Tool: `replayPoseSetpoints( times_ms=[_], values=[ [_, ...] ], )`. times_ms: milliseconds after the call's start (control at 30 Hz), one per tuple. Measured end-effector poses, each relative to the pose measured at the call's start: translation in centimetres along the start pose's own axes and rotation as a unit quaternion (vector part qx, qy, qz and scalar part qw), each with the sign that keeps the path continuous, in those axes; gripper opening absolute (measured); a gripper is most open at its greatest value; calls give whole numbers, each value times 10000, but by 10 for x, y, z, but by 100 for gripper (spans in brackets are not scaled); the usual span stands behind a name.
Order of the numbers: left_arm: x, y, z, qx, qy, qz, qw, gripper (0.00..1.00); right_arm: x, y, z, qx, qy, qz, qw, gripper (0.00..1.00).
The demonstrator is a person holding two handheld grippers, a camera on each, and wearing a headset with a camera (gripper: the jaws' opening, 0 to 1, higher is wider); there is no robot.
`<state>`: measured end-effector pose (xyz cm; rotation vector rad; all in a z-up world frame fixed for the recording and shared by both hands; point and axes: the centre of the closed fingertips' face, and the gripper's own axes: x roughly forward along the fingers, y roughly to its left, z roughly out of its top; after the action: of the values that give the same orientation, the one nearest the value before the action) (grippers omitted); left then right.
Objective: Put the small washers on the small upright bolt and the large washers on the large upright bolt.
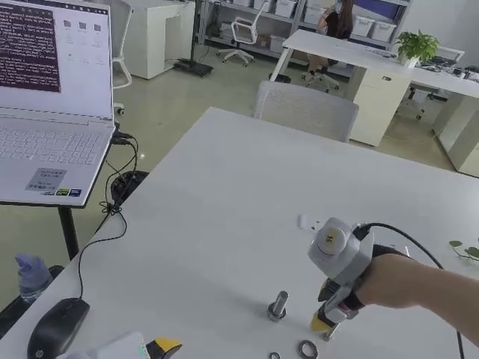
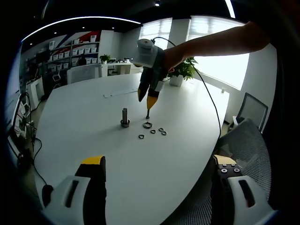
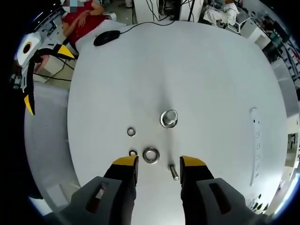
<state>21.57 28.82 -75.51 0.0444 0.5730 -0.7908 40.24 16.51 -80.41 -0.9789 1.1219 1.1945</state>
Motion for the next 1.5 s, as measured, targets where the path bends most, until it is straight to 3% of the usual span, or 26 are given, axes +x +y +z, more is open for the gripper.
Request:
replayPoseSetpoints(
  times_ms=[200,733,1133,1500],
  values=[
    [-2,0,-1,-22,-14,33,10000,94,9,4,-1,-27,-96,24,9999,37],
    [1,0,-10,-28,124,-32,9999,91,33,9,-15,25,9,126,9999,36],
    [2,4,-9,3,49,2,10000,91,47,9,-18,12,56,114,9999,35],
    [1,0,-5,-47,-91,-47,9999,95,62,12,-22,69,131,65,9999,35]
  ],
)
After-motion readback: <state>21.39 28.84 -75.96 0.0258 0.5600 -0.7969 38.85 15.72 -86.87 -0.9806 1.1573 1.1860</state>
